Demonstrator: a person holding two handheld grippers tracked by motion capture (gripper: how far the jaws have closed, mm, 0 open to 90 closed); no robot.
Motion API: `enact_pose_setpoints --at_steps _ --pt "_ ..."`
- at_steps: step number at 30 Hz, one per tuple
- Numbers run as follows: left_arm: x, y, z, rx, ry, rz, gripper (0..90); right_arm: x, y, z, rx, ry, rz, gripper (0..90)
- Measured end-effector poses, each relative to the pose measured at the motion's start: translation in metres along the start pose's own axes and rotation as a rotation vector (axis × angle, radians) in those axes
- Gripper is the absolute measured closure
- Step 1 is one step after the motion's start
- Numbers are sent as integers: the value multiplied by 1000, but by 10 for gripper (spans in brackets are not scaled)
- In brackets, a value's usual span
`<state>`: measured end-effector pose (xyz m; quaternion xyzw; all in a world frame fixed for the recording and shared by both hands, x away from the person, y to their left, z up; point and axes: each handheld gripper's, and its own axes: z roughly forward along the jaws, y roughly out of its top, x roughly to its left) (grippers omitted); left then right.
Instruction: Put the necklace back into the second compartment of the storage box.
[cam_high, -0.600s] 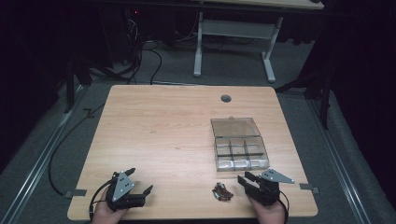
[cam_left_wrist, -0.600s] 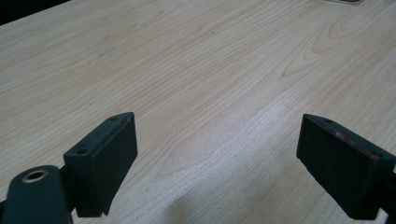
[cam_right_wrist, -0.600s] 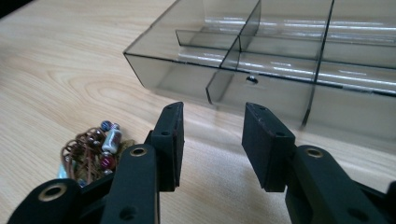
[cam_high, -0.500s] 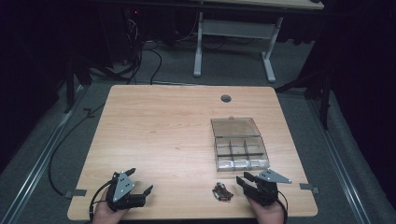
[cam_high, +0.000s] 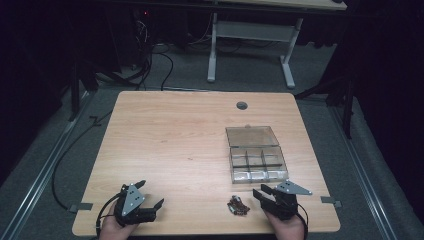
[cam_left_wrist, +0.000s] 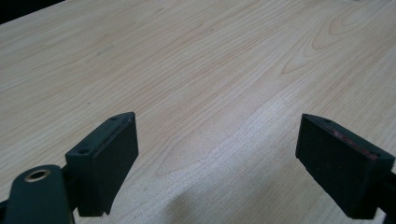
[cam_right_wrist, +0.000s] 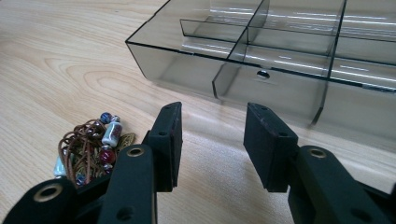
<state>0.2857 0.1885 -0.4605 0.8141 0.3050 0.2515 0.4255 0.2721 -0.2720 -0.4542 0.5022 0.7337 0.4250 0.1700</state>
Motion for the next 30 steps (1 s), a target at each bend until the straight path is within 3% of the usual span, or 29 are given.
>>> enact_pose_setpoints --at_steps 8,14,18,25,30 --pt "0 0 1 9 -4 7 128 3 0 -3 3 30 -17 600" --pt "-1 1 1 10 -8 11 127 15 3 -7 2 62 -51 630" --pt "-1 1 1 11 -7 14 127 33 7 -10 4 86 -111 669" --pt "-2 1 1 13 -5 19 128 50 9 -8 12 131 -160 752" --pt "-2 1 1 14 -7 21 128 62 8 5 54 155 -191 819"
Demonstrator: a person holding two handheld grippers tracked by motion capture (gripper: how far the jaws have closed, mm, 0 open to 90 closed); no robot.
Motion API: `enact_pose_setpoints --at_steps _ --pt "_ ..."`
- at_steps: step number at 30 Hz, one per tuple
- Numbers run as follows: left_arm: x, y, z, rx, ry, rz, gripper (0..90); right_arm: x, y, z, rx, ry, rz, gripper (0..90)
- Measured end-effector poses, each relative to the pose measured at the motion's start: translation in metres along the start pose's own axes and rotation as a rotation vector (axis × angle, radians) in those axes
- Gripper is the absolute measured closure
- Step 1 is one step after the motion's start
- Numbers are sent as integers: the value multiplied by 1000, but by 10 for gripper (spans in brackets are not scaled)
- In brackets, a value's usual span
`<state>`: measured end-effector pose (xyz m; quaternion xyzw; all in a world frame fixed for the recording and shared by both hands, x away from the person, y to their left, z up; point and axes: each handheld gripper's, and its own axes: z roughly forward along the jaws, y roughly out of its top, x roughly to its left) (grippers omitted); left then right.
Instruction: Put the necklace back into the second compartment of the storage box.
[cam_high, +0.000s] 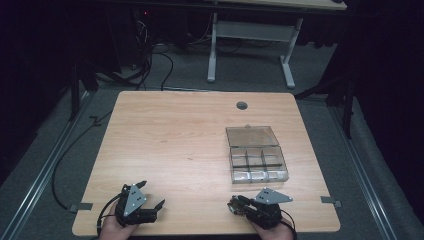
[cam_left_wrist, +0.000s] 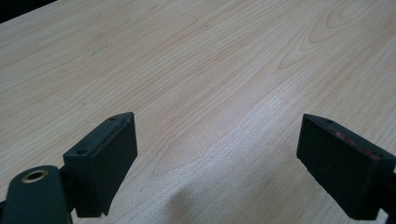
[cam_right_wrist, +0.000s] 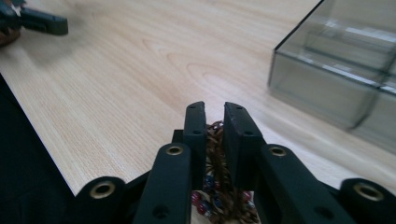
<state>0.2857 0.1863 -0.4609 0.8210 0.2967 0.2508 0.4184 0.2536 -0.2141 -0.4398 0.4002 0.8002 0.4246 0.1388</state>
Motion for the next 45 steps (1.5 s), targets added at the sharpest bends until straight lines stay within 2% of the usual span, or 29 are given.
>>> enact_pose_setpoints --at_steps 2,3,8,15,20,25,32,38,45 --pt "0 0 0 0 -1 0 128 1 0 3 12 -1 -5 829" --pt "0 0 0 0 -1 0 128 2 -1 9 41 -7 -17 849" --pt "0 0 0 0 -3 2 129 -1 -5 14 77 -14 -1 880" --pt "0 0 0 1 -4 4 130 2 -6 16 89 -28 -28 895" --pt "0 0 0 0 -5 3 131 -1 -8 12 90 -56 -26 896" --pt "0 0 0 -1 -5 4 131 -8 -12 6 84 -70 0 896" --pt "0 0 0 0 -7 3 132 -26 -19 -8 76 -122 56 896" --pt "0 0 0 -2 -7 2 133 -37 -24 -17 69 -154 82 896" --pt "0 0 0 0 -8 4 134 -43 -28 -23 60 -179 110 895"
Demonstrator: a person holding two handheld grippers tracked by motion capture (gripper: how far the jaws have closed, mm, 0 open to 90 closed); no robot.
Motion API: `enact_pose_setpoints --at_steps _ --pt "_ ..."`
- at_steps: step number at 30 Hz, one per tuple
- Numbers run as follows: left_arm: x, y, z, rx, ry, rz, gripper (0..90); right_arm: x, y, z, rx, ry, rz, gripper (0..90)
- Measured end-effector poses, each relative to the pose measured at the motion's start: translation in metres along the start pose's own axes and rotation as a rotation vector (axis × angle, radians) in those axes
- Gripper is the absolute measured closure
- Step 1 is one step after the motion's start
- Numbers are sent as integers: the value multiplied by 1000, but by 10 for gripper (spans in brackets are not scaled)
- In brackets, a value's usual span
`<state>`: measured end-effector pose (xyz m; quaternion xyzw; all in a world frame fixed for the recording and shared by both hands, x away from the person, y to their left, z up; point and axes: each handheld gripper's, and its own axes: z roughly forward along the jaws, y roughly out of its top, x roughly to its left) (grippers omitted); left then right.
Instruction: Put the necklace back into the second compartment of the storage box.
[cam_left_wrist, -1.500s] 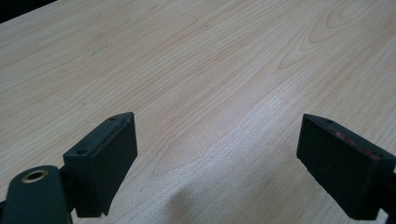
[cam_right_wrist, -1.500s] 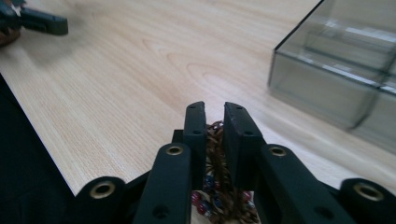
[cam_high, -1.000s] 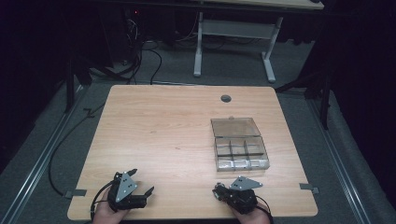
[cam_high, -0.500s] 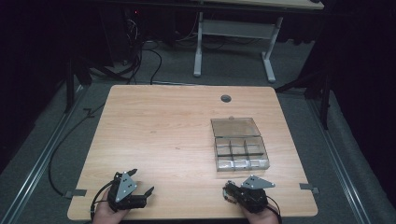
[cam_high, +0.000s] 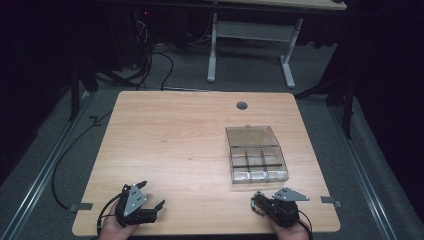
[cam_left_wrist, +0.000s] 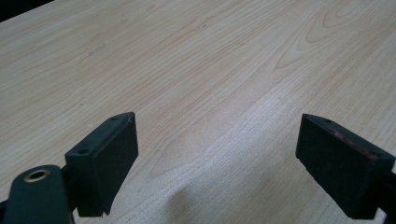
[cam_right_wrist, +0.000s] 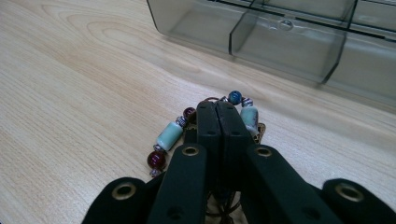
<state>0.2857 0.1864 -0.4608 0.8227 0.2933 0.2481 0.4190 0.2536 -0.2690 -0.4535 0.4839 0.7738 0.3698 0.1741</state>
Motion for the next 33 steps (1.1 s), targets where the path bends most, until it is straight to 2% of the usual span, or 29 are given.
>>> enact_pose_setpoints --at_steps 4,8,10,13,16,22,29,33 --pt "0 0 -1 -6 3 -7 134 1 0 -1 -3 -2 2 891" --pt "0 0 0 -2 2 -3 134 1 2 -6 -48 6 9 880" --pt "0 0 0 -2 2 -4 134 -1 4 -15 -78 -26 10 872" --pt "0 0 0 -4 1 -4 134 -9 3 -22 -92 -66 20 864" --pt "0 0 0 -4 1 -2 134 -17 0 -26 -93 -92 33 860" --pt "0 0 0 -5 0 -1 135 -34 -8 -31 -85 -143 91 869" --pt "0 0 -1 -6 -1 -2 134 -34 -8 -29 -56 -157 109 875" --pt "0 -1 -2 -14 0 -5 134 -33 -5 -27 -32 -145 120 874"
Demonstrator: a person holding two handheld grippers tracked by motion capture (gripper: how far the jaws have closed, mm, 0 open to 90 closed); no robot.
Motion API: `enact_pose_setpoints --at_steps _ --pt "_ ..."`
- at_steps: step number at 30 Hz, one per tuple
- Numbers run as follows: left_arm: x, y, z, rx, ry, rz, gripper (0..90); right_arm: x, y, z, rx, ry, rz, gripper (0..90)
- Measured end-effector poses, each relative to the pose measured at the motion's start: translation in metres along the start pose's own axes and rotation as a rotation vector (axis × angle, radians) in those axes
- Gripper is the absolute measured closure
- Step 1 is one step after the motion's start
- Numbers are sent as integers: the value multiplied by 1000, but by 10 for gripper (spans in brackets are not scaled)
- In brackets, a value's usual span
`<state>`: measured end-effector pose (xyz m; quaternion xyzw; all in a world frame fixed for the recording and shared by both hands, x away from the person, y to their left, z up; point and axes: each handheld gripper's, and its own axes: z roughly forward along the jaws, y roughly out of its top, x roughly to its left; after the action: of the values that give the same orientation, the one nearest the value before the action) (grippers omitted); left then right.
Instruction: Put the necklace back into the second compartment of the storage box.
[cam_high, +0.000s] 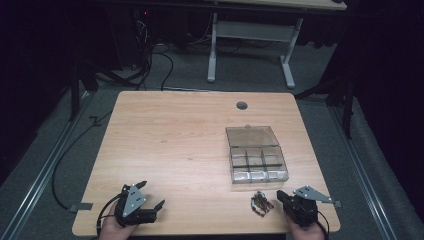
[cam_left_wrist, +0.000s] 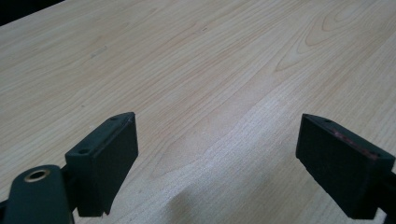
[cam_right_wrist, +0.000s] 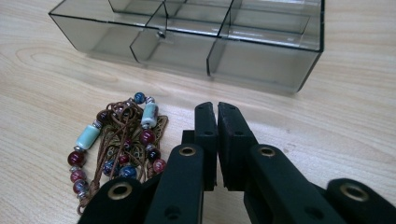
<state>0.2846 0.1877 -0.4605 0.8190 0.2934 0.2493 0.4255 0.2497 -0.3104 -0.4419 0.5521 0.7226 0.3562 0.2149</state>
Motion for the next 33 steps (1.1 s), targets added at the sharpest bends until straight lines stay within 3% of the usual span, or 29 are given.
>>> enact_pose_setpoints --at_steps 14,21,24,33 --pt "0 0 0 3 -8 2 133 -3 3 3 135 9 49 788" --pt "0 0 0 1 -5 -3 133 5 16 6 203 4 6 798" --pt "0 0 0 4 -5 4 133 8 18 11 265 17 -8 798" --pt "0 0 0 3 -6 8 131 13 31 6 327 15 -28 790"
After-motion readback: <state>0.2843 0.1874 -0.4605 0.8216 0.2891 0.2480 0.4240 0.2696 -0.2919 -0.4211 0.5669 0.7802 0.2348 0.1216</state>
